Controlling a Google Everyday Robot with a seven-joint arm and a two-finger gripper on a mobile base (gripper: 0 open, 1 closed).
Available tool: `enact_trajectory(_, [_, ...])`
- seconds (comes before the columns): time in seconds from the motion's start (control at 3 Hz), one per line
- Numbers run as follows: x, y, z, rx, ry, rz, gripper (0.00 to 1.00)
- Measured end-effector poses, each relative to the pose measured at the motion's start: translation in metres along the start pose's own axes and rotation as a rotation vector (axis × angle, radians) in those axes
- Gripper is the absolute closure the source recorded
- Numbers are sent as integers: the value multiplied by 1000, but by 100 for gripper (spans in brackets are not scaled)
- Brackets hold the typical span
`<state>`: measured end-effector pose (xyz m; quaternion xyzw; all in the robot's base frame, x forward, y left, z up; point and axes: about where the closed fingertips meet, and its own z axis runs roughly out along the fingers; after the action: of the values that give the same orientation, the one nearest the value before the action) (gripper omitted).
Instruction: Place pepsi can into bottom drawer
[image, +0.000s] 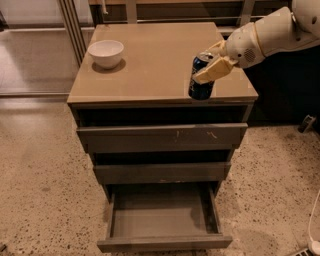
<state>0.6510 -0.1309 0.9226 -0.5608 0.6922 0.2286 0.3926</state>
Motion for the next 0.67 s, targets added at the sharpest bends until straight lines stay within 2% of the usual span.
enact_trajectory(0.33, [0, 0, 0, 0, 0, 0, 100])
enact_trajectory(0.67, [14, 11, 8, -8, 10, 4, 100])
